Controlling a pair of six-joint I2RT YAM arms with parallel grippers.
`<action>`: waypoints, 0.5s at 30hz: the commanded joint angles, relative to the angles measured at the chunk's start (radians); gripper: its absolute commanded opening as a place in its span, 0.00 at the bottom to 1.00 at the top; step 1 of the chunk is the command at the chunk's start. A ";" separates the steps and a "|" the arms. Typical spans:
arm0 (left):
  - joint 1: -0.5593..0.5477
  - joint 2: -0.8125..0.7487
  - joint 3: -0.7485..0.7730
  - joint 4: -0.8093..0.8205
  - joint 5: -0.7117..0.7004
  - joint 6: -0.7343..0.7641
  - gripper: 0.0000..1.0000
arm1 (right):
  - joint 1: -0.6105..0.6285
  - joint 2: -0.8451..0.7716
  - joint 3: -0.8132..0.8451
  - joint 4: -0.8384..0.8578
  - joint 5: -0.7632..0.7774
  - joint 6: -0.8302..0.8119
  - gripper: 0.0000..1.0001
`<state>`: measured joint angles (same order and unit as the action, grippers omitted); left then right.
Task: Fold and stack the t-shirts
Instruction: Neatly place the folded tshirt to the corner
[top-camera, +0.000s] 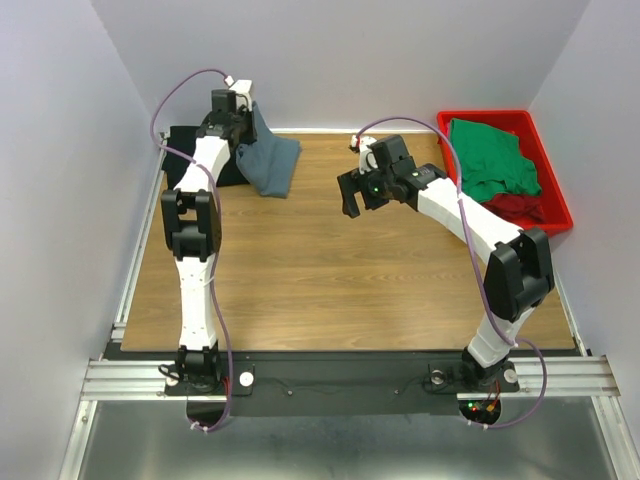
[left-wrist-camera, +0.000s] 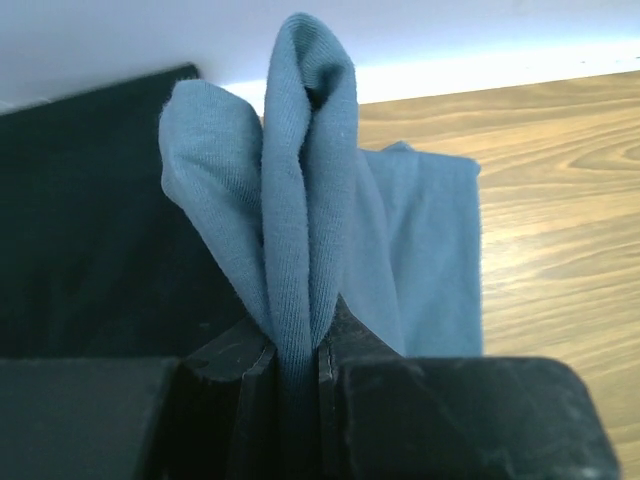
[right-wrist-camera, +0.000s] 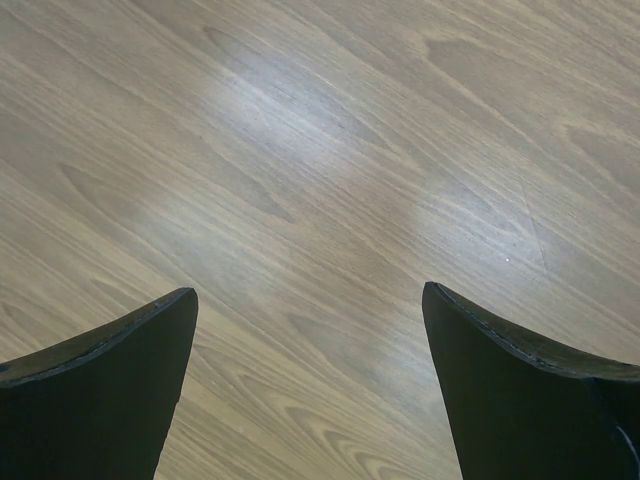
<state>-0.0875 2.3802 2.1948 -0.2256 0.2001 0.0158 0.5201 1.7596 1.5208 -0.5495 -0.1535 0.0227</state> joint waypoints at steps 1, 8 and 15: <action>0.012 -0.050 0.124 -0.006 0.036 0.088 0.00 | -0.002 -0.014 0.004 0.028 -0.006 -0.009 1.00; 0.015 -0.131 0.066 0.052 0.061 0.081 0.00 | -0.002 -0.014 0.004 0.029 -0.009 -0.006 1.00; 0.019 -0.171 0.098 0.069 0.082 0.035 0.00 | -0.002 -0.020 -0.004 0.029 -0.008 -0.009 1.00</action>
<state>-0.0711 2.3585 2.2505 -0.2436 0.2543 0.0723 0.5201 1.7599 1.5208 -0.5495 -0.1574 0.0227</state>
